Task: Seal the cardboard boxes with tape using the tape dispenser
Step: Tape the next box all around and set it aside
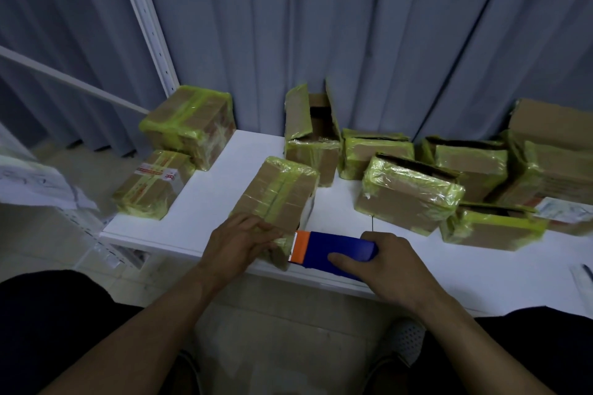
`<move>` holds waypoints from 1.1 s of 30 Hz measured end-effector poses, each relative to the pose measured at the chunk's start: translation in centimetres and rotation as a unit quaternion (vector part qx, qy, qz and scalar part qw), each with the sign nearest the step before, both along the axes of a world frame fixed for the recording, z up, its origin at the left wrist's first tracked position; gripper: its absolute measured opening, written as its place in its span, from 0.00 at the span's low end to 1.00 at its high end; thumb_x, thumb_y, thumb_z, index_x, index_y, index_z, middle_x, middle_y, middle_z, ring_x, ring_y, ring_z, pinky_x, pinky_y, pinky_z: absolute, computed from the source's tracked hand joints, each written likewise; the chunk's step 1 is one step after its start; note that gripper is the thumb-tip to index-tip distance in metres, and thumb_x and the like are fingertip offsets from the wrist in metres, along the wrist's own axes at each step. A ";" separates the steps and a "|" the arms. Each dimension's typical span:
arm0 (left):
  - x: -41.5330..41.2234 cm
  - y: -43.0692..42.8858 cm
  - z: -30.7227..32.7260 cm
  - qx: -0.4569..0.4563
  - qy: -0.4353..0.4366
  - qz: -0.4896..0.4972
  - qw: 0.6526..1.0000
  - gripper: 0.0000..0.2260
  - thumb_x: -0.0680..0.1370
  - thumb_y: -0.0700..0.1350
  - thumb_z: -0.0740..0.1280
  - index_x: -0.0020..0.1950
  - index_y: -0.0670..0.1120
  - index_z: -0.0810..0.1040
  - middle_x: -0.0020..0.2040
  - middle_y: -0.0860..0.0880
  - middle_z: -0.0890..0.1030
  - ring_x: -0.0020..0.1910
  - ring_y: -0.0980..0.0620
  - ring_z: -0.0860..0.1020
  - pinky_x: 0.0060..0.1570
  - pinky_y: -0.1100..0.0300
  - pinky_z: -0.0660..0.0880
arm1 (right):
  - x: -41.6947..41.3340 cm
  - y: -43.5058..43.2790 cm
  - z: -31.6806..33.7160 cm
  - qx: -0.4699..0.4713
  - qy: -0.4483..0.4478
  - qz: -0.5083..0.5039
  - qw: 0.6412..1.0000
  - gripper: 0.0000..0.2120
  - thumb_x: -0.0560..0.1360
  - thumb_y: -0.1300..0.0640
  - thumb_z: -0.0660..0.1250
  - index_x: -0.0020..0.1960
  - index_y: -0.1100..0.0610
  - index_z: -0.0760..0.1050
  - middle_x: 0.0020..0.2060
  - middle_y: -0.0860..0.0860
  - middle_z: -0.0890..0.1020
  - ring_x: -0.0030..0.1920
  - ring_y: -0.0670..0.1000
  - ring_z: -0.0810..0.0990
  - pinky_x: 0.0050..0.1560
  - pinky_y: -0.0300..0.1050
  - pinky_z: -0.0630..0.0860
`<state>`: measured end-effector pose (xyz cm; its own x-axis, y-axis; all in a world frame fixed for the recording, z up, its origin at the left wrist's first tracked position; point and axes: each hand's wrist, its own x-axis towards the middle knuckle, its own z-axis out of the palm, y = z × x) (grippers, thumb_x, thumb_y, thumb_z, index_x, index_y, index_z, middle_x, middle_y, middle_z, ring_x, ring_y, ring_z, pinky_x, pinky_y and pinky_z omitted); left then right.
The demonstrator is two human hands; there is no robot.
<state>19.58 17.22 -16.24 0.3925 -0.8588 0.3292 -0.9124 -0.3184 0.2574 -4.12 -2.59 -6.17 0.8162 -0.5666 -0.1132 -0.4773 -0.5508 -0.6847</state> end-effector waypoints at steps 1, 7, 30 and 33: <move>0.0 0.1 0.1 -0.001 0.006 0.002 1.000 0.15 0.77 0.58 0.64 0.62 0.61 0.81 0.57 0.57 0.82 0.58 0.54 0.77 0.55 0.61 0.75 | -0.1 -0.2 0.1 0.001 0.000 -0.002 1.000 0.21 0.69 0.33 0.74 0.42 0.51 0.80 0.33 0.47 0.82 0.35 0.41 0.81 0.32 0.32 0.73; 0.3 -0.1 0.0 -0.001 0.002 -0.008 1.000 0.13 0.78 0.52 0.69 0.62 0.61 0.81 0.58 0.56 0.81 0.58 0.53 0.77 0.55 0.60 0.76 | -0.9 -1.5 0.4 0.000 0.011 -0.019 1.000 0.21 0.68 0.32 0.74 0.38 0.51 0.80 0.30 0.47 0.82 0.33 0.41 0.81 0.30 0.32 0.72; -0.9 -0.9 -0.3 -0.001 0.098 0.037 0.995 0.20 0.76 0.67 0.60 0.61 0.61 0.82 0.57 0.58 0.78 0.60 0.52 0.72 0.63 0.52 0.68 | 4.0 0.3 -3.6 -0.011 0.070 -0.030 0.997 0.23 0.68 0.30 0.73 0.46 0.50 0.79 0.38 0.43 0.82 0.39 0.42 0.81 0.32 0.32 0.69; -0.9 -1.1 -0.1 -0.003 0.091 0.036 0.995 0.22 0.76 0.68 0.58 0.60 0.60 0.82 0.56 0.57 0.80 0.59 0.53 0.75 0.65 0.50 0.67 | 3.9 0.9 -4.0 -0.037 0.070 -0.037 0.996 0.24 0.68 0.30 0.73 0.49 0.49 0.77 0.40 0.42 0.81 0.39 0.42 0.81 0.34 0.33 0.72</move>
<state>18.66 16.16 -16.38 0.5060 -0.8248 0.2521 -0.8254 -0.3783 0.4190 -0.26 -1.73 -10.18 0.7507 -0.6359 -0.1792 -0.6070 -0.5569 -0.5669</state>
